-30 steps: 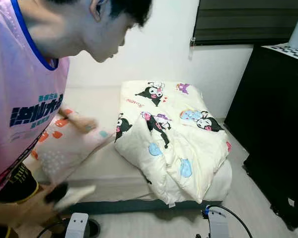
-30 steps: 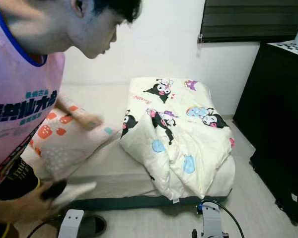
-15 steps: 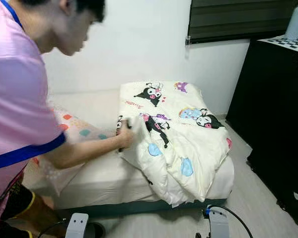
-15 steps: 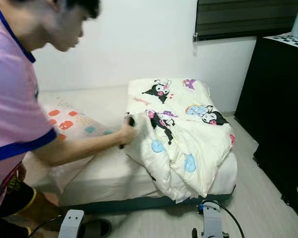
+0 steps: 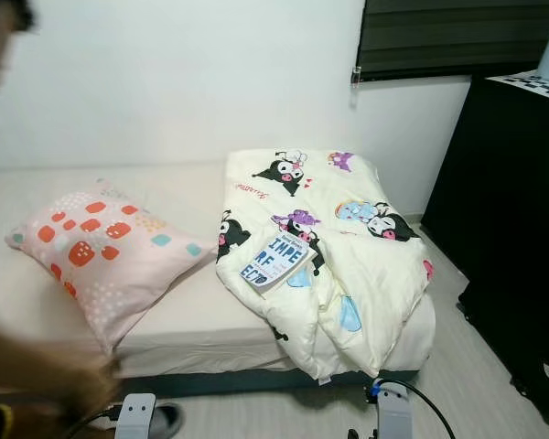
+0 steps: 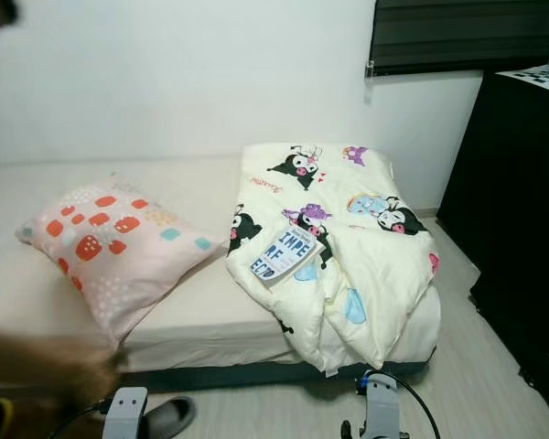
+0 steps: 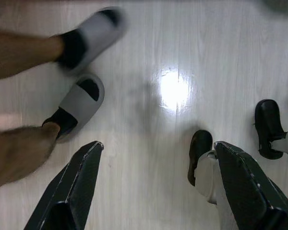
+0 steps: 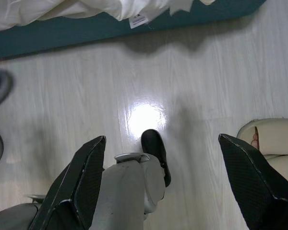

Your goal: Clean up the room

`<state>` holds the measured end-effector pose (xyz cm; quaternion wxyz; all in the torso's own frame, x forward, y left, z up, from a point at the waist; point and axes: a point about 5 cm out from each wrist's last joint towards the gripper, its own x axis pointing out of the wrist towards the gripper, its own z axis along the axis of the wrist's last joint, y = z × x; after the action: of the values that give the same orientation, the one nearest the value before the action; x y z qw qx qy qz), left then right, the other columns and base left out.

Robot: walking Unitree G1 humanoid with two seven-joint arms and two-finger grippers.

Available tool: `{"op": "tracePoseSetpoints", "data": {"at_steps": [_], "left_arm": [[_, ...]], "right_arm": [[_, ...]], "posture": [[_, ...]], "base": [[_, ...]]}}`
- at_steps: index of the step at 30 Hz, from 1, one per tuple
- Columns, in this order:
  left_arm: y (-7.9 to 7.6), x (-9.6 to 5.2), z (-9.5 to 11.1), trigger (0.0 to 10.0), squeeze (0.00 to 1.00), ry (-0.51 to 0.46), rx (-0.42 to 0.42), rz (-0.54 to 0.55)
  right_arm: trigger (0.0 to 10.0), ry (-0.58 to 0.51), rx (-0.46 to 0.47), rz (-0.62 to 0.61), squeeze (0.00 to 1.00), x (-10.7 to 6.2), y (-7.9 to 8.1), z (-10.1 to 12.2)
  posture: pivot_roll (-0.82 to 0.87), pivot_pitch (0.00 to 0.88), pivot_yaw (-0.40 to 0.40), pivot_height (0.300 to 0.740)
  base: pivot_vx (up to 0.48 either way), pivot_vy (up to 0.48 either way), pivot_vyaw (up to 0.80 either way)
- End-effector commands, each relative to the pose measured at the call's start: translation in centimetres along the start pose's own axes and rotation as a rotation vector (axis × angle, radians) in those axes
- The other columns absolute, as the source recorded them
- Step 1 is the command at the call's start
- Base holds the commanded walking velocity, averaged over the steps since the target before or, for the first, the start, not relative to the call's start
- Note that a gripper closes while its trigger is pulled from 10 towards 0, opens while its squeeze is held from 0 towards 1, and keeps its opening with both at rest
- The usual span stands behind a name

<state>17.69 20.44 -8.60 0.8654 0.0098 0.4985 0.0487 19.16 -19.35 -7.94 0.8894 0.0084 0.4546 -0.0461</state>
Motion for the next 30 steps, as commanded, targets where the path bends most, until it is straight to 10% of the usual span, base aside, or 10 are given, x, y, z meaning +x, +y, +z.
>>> {"op": "tracePoseSetpoints", "data": {"at_steps": [1,30], "left_arm": [[0.98,-0.08,-0.21,10.0,0.0,0.015,-0.008,0.024],[1.27,-0.11,-0.06,10.0,0.0,0.0,-0.016,0.017]], "right_arm": [[10.0,-0.005,-0.012,0.027,0.0,0.02,0.48,0.02],[10.0,-0.006,-0.013,0.025,0.0,0.02,0.61,-0.01]], "posture": [[-0.17,0.049,-0.023,0.74],[-0.13,0.055,-0.016,0.74]], "base": [[0.0,0.0,0.44],[0.0,0.0,0.79]]}}
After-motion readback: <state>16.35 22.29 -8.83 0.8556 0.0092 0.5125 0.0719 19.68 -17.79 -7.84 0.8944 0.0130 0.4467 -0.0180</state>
